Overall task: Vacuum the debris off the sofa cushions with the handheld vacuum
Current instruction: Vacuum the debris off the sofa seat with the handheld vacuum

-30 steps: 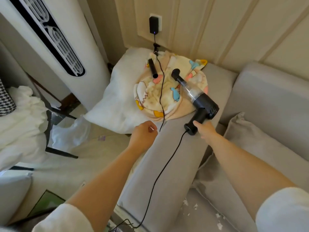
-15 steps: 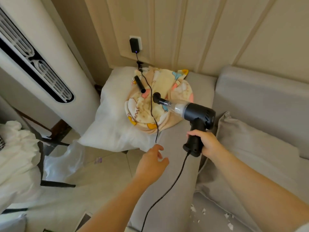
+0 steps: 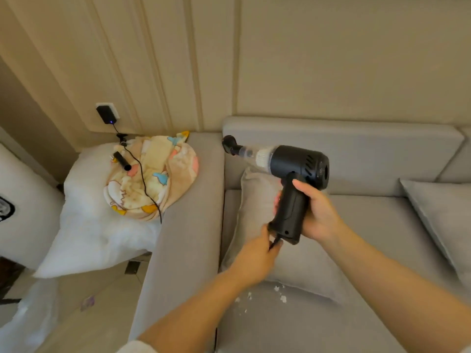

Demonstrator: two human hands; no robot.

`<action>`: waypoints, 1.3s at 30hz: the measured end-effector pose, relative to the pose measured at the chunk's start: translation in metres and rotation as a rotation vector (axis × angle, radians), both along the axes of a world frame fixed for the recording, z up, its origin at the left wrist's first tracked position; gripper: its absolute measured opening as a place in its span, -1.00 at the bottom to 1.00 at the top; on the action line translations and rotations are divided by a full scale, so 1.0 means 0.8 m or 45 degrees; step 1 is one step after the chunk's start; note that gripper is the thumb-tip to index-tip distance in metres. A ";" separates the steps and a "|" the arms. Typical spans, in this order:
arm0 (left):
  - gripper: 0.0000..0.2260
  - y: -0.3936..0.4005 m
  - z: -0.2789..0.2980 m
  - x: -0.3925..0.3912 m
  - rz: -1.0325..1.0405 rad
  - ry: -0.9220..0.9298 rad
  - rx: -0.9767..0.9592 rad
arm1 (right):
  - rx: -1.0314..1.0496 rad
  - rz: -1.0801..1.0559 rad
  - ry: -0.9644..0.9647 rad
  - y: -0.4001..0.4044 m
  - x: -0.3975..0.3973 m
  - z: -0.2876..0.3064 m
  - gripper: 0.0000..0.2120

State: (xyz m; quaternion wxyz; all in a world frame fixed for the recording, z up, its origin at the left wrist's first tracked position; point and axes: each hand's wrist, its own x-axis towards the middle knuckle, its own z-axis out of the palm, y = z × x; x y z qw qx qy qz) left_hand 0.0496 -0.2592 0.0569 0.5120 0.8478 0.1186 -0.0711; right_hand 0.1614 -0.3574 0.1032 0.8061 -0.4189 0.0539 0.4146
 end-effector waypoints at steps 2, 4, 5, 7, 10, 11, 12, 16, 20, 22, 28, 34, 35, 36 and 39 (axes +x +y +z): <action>-0.66 -0.046 0.007 0.005 -0.119 0.015 0.122 | 0.037 -0.088 0.065 -0.056 0.000 -0.002 -0.59; -0.72 -0.094 0.008 0.012 -0.216 0.050 0.231 | -0.001 -0.189 0.121 -0.114 0.000 -0.004 -0.63; -0.74 -0.108 0.002 0.013 -0.261 0.087 0.255 | -0.048 -0.226 0.157 -0.134 0.001 -0.008 -0.67; -0.76 -0.161 -0.010 0.011 -0.400 0.219 0.252 | -0.142 -0.329 0.241 -0.210 -0.002 -0.019 -0.77; -0.65 -0.213 -0.033 0.000 -0.546 0.419 0.180 | -0.306 -0.425 0.294 -0.318 -0.008 -0.045 -0.86; -0.61 -0.216 -0.040 -0.005 -0.569 0.485 0.165 | -0.365 -0.414 0.286 -0.341 -0.010 -0.051 -0.86; -0.58 -0.221 -0.047 -0.010 -0.599 0.542 0.187 | -0.438 -0.404 0.267 -0.362 -0.012 -0.056 -0.86; -0.58 -0.241 -0.057 -0.023 -0.624 0.680 0.371 | -0.655 -0.397 0.138 -0.421 -0.016 -0.067 -0.76; -0.63 -0.255 -0.049 0.001 -0.531 0.581 0.360 | -0.711 -0.344 -0.015 -0.426 -0.009 -0.067 -0.74; -0.63 -0.264 -0.047 0.017 -0.557 0.567 0.292 | -0.693 -0.359 -0.052 -0.421 -0.007 -0.062 -0.76; -0.56 -0.323 -0.042 0.082 -0.787 0.358 0.113 | -0.761 -0.574 -0.174 -0.440 0.005 -0.020 -0.81; -0.63 -0.444 -0.024 0.122 -1.154 0.383 -0.008 | -0.870 -0.820 -0.273 -0.529 0.008 0.019 -0.87; -0.68 -0.459 -0.024 0.123 -1.164 0.359 0.005 | -0.860 -0.847 -0.257 -0.542 0.004 0.021 -0.86; -0.73 -0.476 -0.024 0.125 -1.185 0.343 0.024 | -0.851 -0.894 -0.243 -0.557 -0.001 0.022 -0.84; -0.78 -0.533 -0.030 0.132 -1.270 0.320 0.113 | -0.782 -1.017 -0.198 -0.618 -0.016 0.013 -0.81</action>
